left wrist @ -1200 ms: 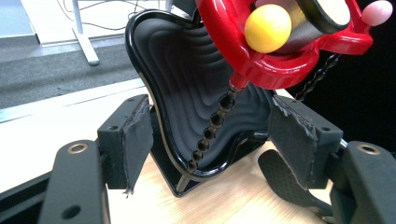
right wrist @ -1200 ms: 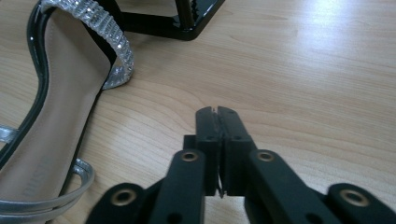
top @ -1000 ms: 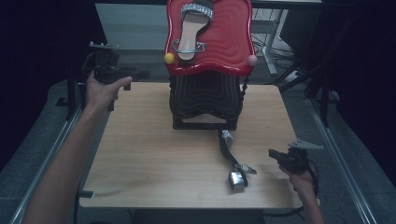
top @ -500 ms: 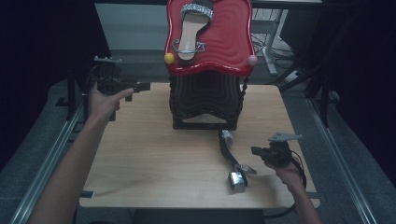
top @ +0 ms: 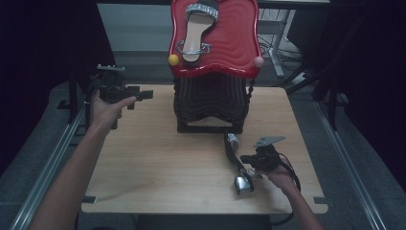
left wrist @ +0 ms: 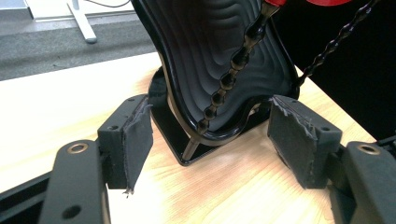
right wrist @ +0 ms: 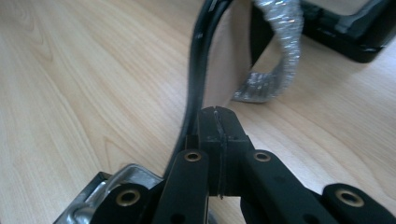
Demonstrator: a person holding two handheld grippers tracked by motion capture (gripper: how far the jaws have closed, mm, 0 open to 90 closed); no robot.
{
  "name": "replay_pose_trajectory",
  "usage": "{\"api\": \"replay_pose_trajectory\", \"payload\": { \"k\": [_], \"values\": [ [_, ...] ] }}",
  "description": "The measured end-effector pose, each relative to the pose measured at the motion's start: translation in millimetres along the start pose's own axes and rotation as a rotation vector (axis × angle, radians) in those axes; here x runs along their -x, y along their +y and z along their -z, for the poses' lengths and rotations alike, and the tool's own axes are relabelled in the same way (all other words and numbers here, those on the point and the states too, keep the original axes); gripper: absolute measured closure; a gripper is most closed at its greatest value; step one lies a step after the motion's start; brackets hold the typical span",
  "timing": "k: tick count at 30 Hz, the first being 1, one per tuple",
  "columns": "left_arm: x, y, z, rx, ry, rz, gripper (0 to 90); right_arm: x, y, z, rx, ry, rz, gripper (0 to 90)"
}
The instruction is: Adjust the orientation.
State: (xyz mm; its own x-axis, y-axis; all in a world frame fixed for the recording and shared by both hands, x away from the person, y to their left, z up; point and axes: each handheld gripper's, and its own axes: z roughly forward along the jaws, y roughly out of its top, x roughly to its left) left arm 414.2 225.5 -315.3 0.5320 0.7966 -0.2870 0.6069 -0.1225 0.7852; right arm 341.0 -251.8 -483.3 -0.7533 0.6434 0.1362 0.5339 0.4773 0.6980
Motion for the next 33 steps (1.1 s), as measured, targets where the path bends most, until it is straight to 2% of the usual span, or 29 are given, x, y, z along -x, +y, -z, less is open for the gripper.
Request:
{"api": "replay_pose_trajectory", "payload": {
  "k": [7, 14, 20, 22, 24, 28, 30, 31, 33],
  "values": [
    [1.6, 0.0, 0.3, 0.004, -0.003, 0.002, 30.7, -3.2, 4.6, -2.6, -0.023, -0.003, 0.02, 90.0],
    [-0.6, 0.4, 4.6, 0.016, 0.006, 0.01, 30.9, -3.8, 4.7, -0.1, -0.001, 0.011, 0.004, 90.0],
    [-3.0, -2.2, 2.7, 0.012, 0.007, 0.016, 30.8, -6.7, 4.7, 1.8, 0.016, 0.032, -0.006, 90.0],
    [-4.7, -3.0, 2.1, 0.013, 0.008, 0.022, 30.8, -9.8, 5.2, 0.8, 0.013, 0.065, -0.009, 90.0],
    [-6.0, -3.5, 2.2, 0.012, 0.012, 0.022, 30.9, -15.9, 5.5, -4.5, -0.013, 0.049, 0.02, 90.0],
    [-7.9, -5.3, 2.7, 0.009, 0.016, 0.031, 30.9, -17.1, 6.8, -3.8, -0.006, 0.029, 0.028, 90.0],
    [-8.6, -5.9, 2.4, 0.009, 0.014, 0.03, 30.9, -5.4, 6.7, 9.7, 0.018, -0.006, -0.008, 90.0],
    [-8.6, -5.9, 2.4, 0.009, 0.014, 0.03, 30.9, -5.4, 6.7, 9.7, 0.018, -0.006, -0.008, 90.0],
    [-8.8, -6.4, 2.6, 0.011, 0.011, 0.031, 30.9, 3.2, 4.7, 11.5, -0.002, -0.014, -0.035, 90.0]
  ]
}}
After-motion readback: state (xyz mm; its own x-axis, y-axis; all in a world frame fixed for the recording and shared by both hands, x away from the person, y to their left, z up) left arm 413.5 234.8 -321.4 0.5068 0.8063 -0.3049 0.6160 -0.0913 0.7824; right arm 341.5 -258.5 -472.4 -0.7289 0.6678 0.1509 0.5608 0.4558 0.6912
